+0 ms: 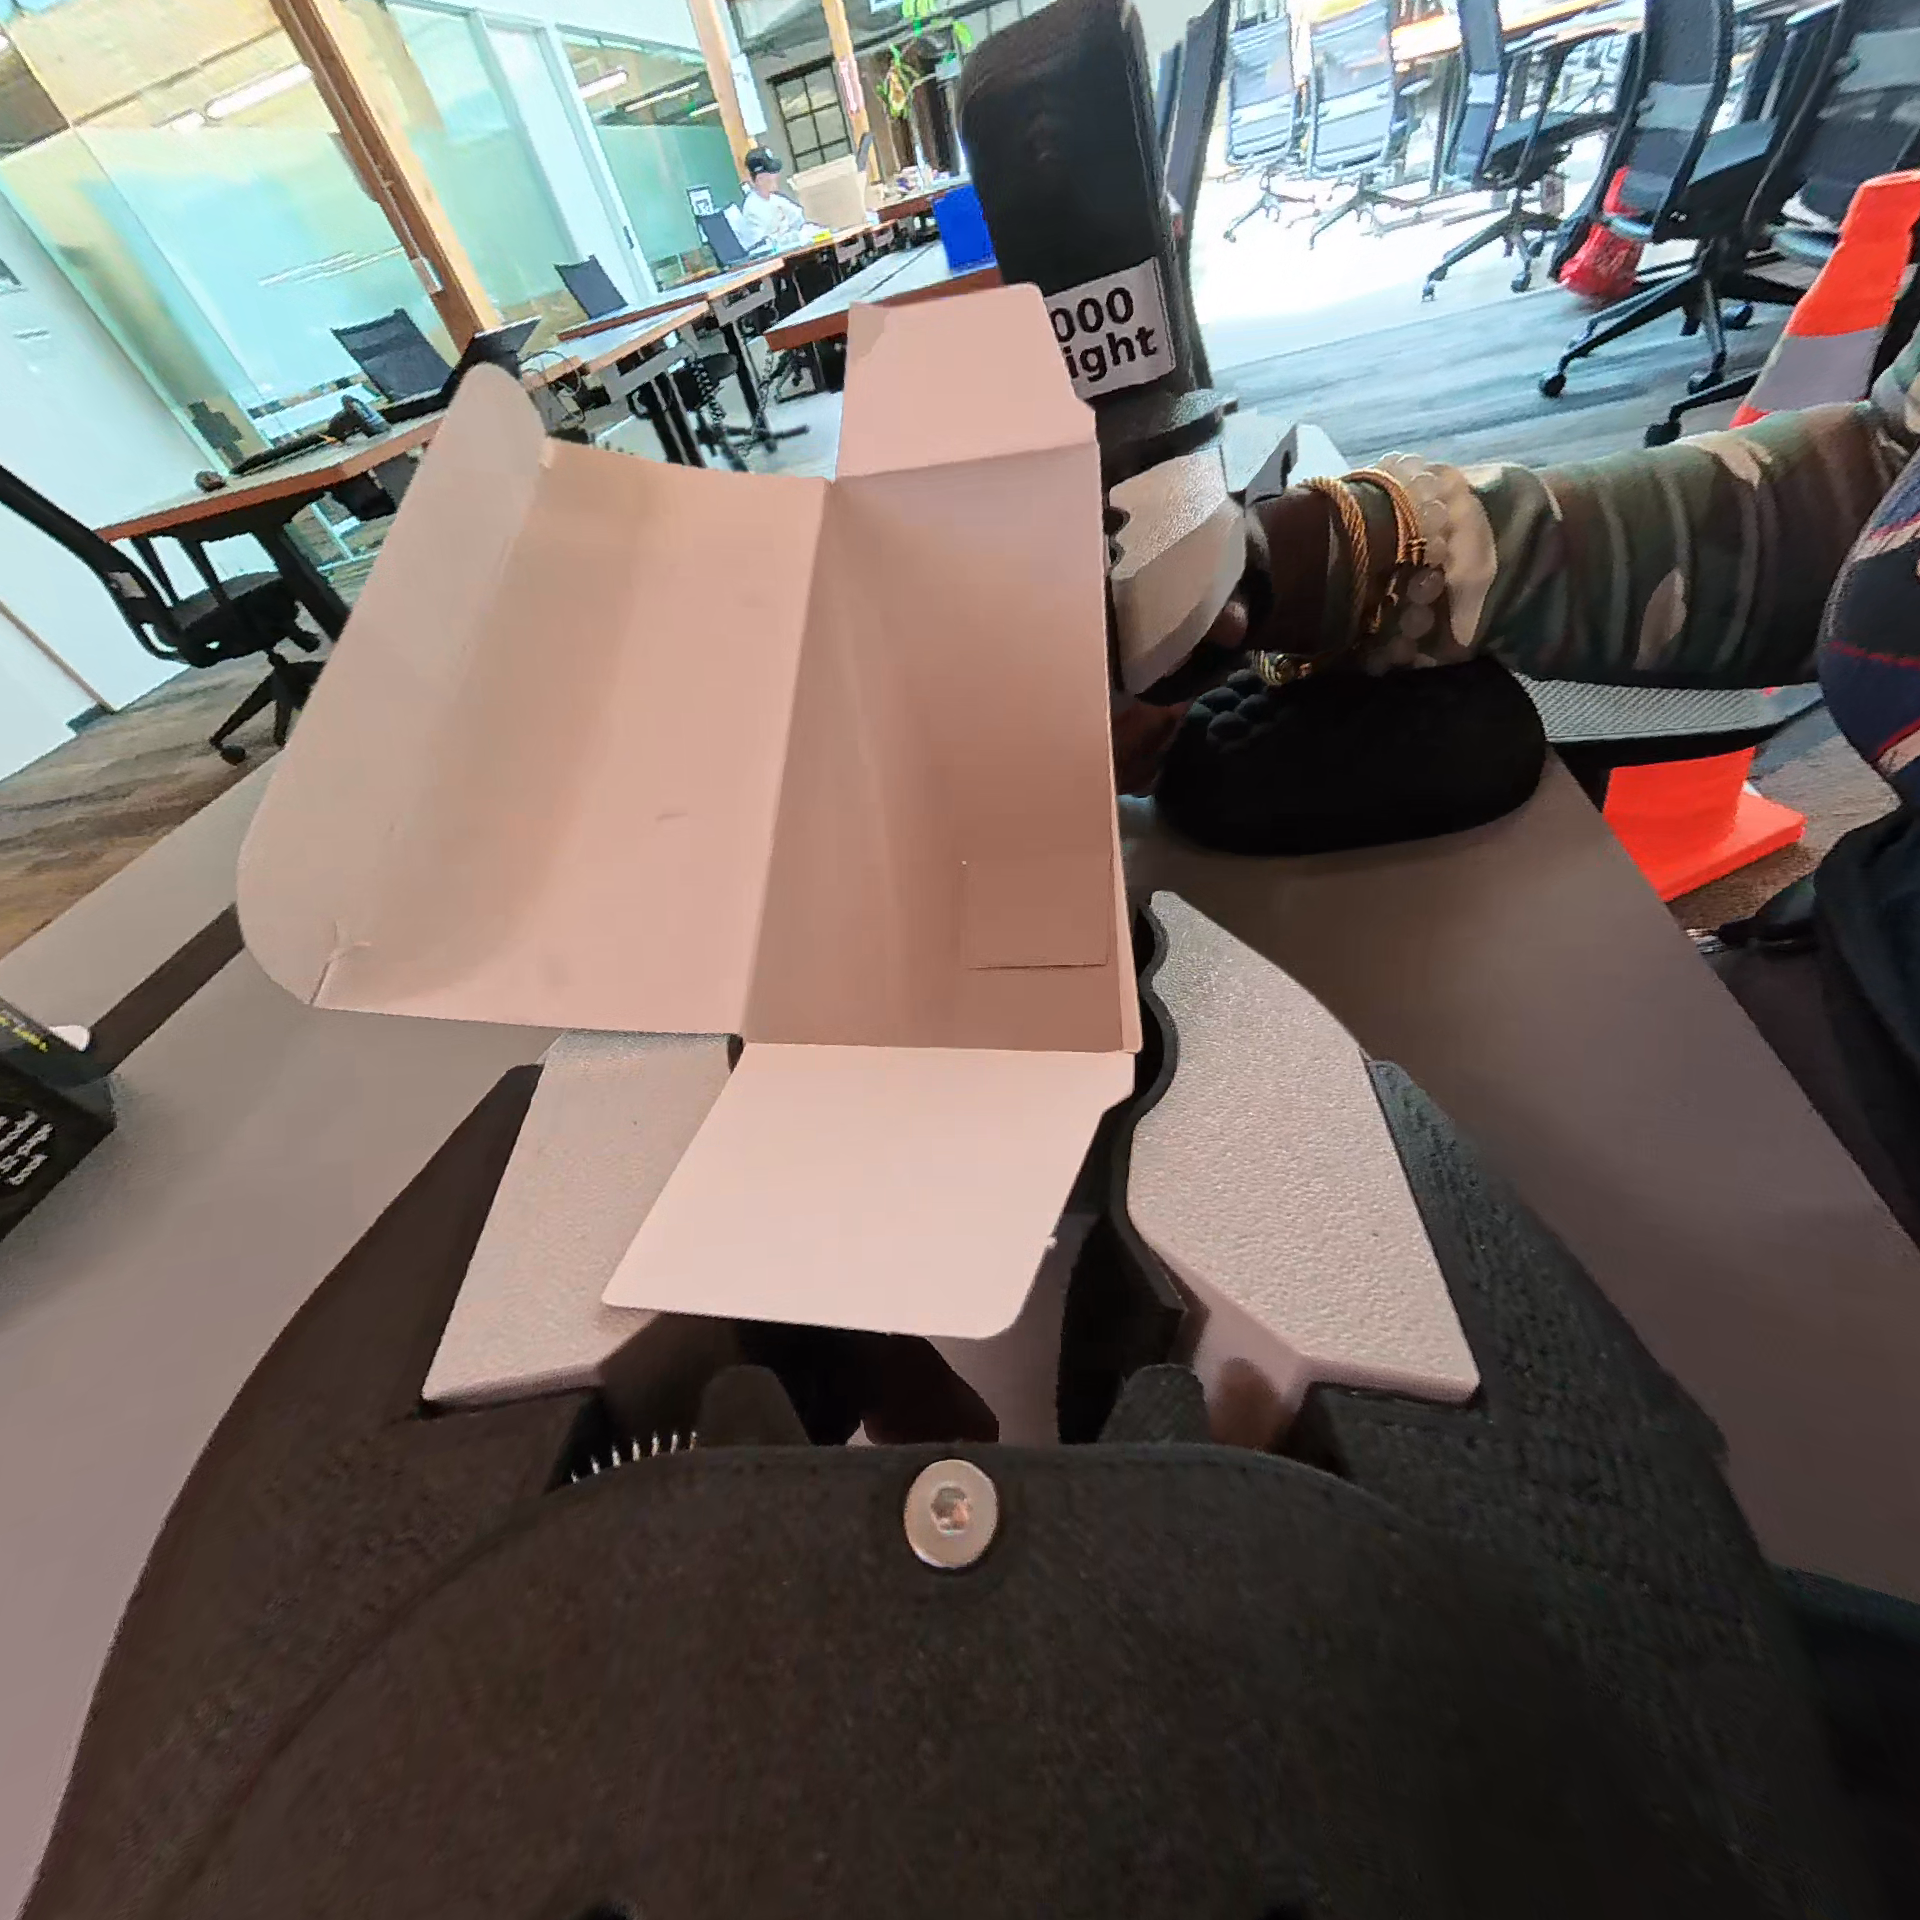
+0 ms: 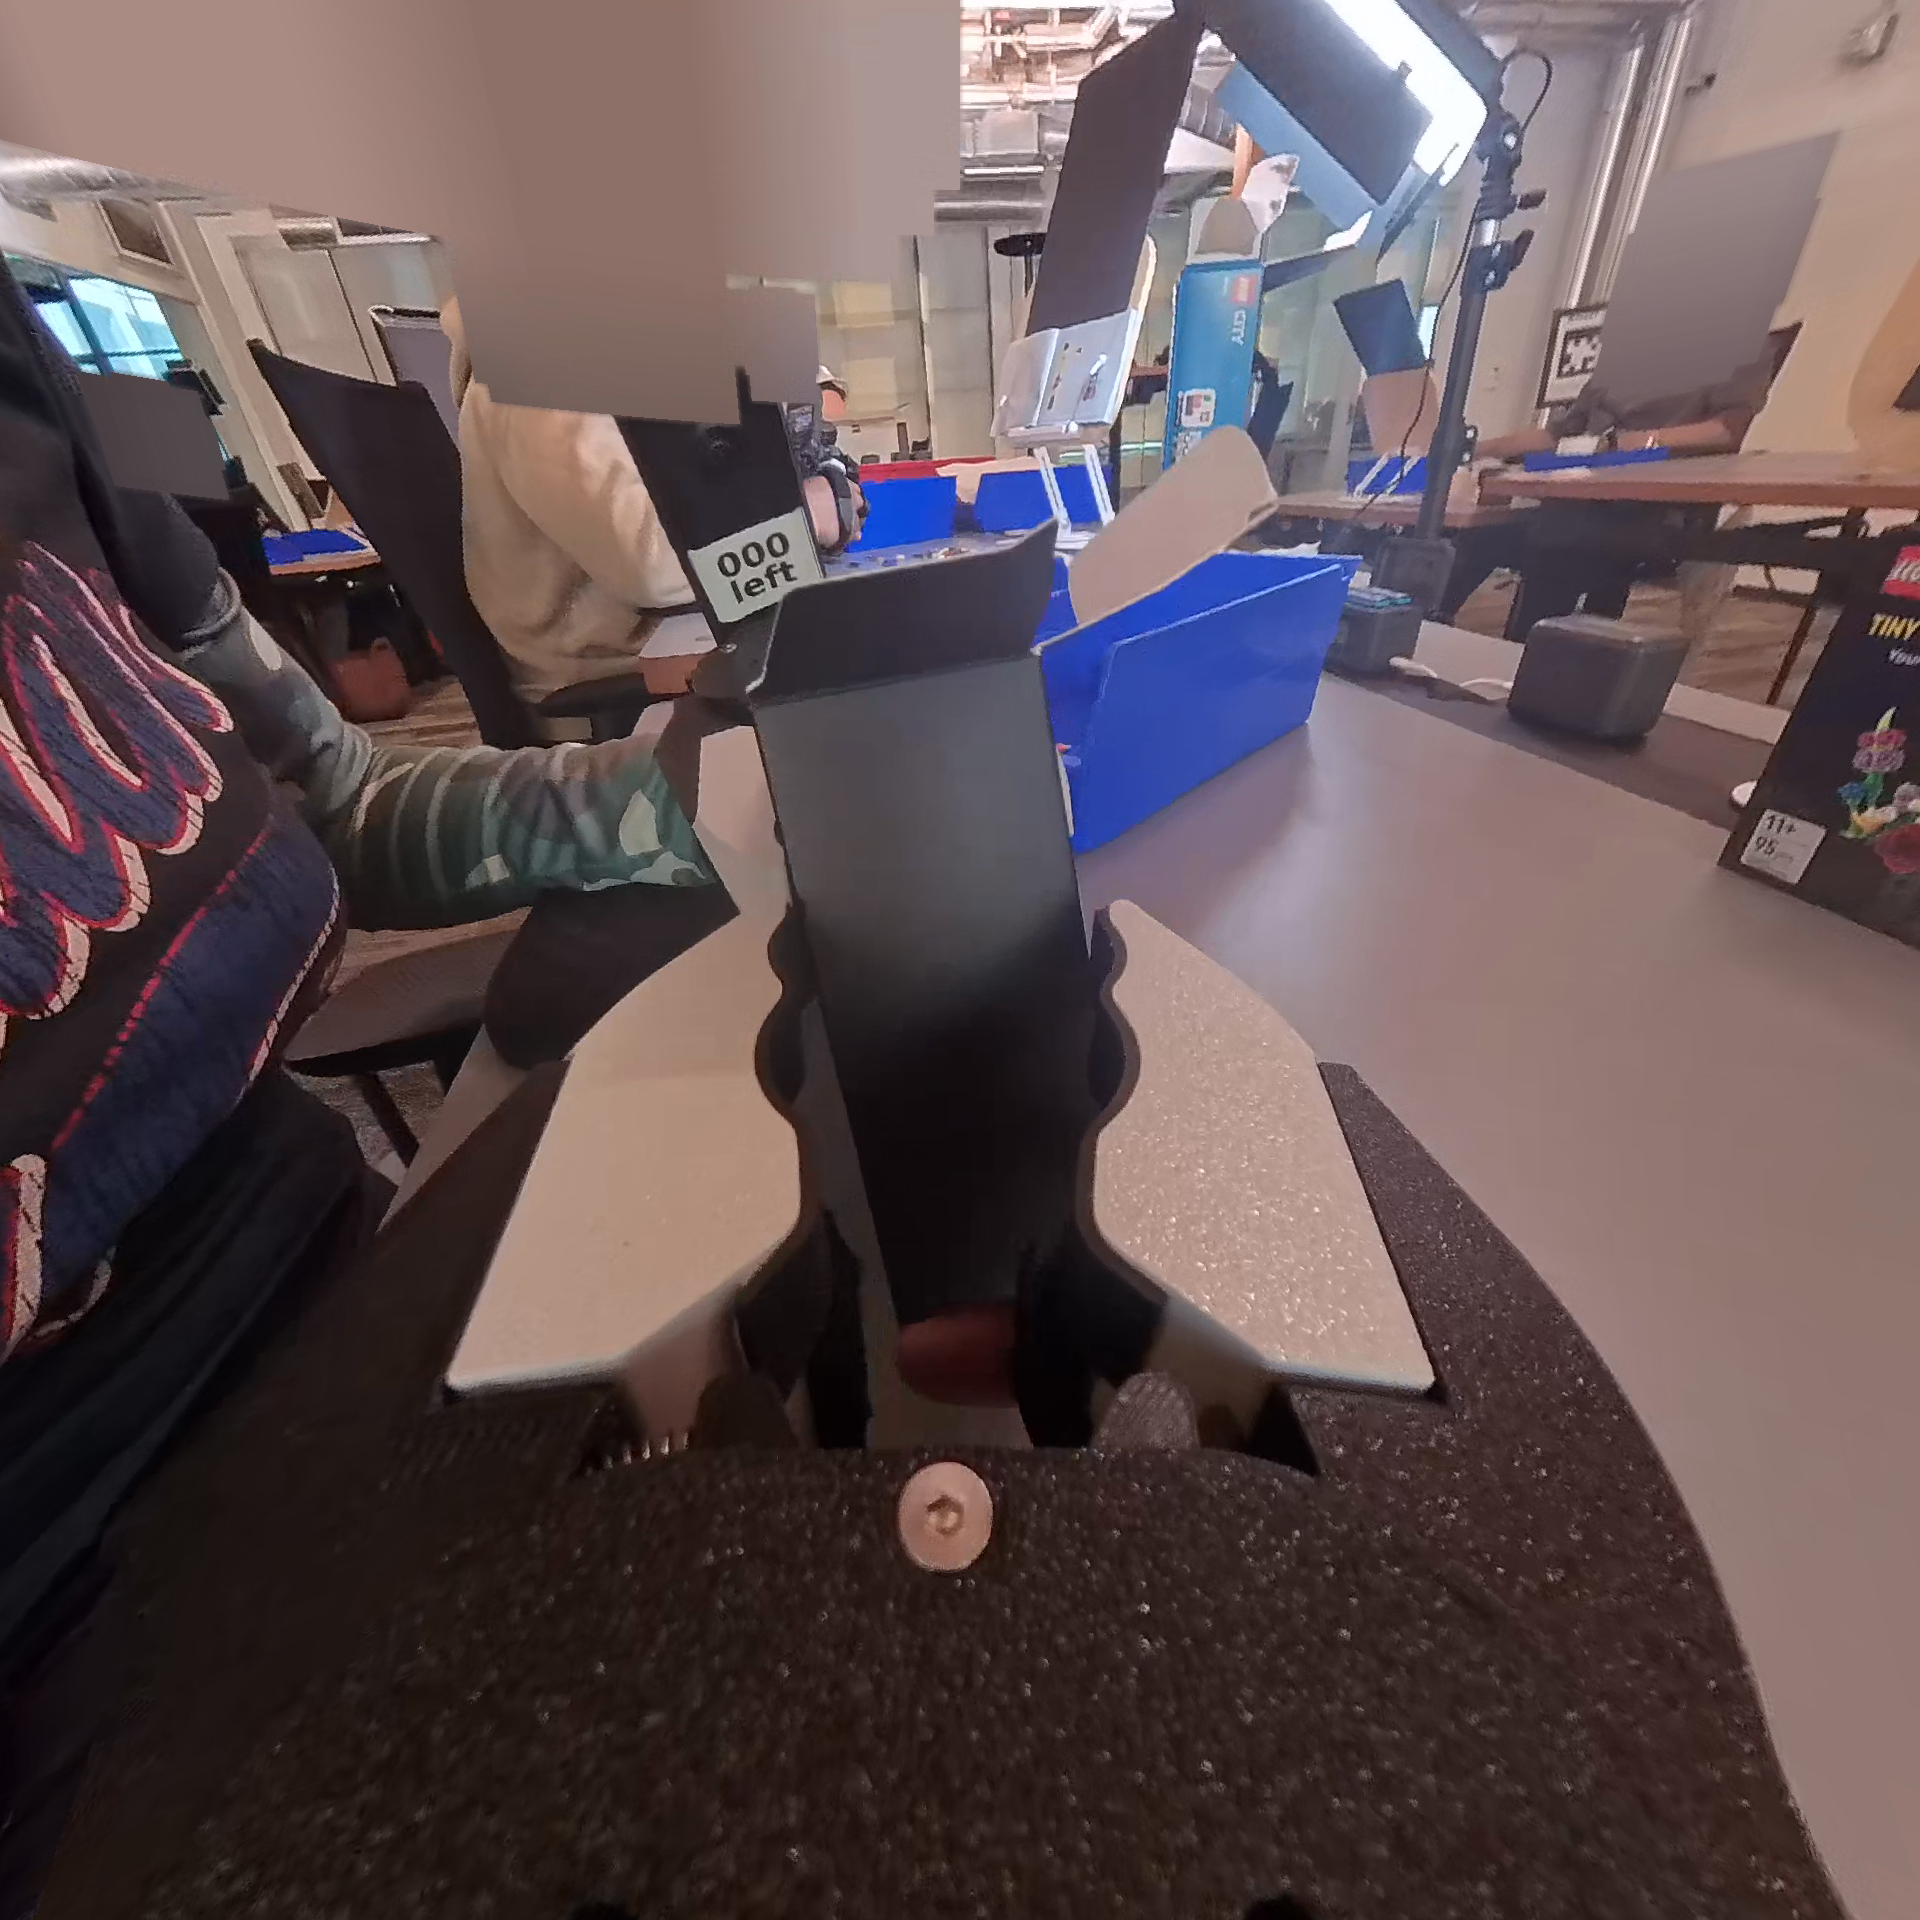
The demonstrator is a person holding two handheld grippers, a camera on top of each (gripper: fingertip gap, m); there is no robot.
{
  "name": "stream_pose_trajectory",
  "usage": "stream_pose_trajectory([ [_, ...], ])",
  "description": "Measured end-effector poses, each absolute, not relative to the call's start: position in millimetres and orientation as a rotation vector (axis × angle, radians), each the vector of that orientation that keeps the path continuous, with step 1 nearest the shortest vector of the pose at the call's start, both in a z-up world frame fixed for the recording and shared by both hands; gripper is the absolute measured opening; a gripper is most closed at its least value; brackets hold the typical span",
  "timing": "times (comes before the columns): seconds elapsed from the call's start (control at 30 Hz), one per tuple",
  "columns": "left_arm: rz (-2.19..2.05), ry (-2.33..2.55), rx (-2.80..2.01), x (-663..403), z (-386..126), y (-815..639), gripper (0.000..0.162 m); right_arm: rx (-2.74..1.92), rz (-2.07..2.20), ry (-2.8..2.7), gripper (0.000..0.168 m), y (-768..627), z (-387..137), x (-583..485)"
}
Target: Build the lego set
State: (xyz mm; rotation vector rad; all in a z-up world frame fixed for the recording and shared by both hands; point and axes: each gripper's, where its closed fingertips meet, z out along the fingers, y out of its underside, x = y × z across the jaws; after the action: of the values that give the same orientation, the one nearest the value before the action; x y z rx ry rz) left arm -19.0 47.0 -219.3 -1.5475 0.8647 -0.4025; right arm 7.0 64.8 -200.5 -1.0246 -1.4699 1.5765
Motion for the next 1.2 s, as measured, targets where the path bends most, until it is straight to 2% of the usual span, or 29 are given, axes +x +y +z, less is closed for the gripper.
stream_pose_trajectory([
  [0.67,-0.396,0.902,-1.574,-27,-223,41,0.064,-1.229,1.214,-1.722,0.056,80,-228,33],
  [1.0,-0.393,0.944,-1.597,-20,-215,44,0.066,-1.238,1.224,-1.699,0.056,68,-221,42],
  [1.1,-0.385,0.916,-1.590,-25,-210,43,0.066,-1.234,1.232,-1.688,0.054,66,-221,37],
  [1.2,-0.376,0.894,-1.588,-30,-207,41,0.066,-1.223,1.242,-1.681,0.044,65,-219,34],
])
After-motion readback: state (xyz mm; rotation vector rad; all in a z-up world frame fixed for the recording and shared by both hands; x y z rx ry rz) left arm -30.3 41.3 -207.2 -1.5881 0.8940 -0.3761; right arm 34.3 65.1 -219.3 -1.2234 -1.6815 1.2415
